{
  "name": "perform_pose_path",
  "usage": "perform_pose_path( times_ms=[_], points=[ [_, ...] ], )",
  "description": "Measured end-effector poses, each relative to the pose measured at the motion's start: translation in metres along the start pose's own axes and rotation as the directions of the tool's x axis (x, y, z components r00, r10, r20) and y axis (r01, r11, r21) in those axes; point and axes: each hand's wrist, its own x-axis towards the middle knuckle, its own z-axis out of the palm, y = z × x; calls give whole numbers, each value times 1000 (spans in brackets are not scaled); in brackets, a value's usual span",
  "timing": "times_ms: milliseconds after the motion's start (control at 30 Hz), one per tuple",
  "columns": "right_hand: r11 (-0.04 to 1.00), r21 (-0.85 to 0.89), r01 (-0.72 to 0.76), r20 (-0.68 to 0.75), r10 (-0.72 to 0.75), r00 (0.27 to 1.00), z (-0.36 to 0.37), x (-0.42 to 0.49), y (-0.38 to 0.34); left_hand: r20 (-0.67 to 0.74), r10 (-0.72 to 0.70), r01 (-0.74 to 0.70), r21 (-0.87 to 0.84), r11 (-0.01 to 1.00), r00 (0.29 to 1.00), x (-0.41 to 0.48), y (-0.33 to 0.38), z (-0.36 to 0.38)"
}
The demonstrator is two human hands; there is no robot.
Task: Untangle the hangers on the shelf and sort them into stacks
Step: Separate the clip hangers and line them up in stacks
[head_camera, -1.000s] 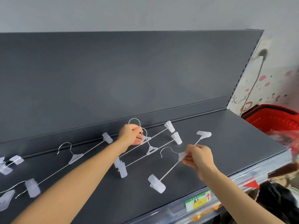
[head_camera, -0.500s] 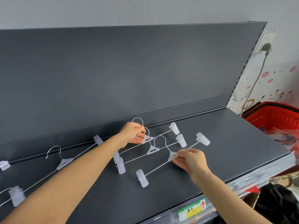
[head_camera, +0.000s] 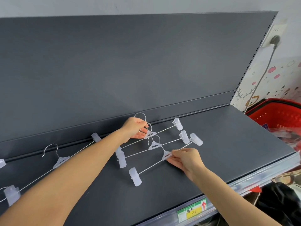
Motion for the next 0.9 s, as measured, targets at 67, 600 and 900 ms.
perform_pose_path(
  times_ms=[67, 600, 900],
  points=[
    [991, -135, -2, 35, 7, 999, -2, -4, 0, -7, -5, 5, 14, 1000, 1000, 3, -2, 4],
    [-172, -697, 696, 711, -298, 637, -19, 7, -7, -44, 36, -32, 95, 995, 998, 1, -7, 18],
    [-115, -673, 730, 720, -328, 612, -7, 11, -7, -88, 95, -81, 152, 985, 992, 0, -4, 15]
  ],
)
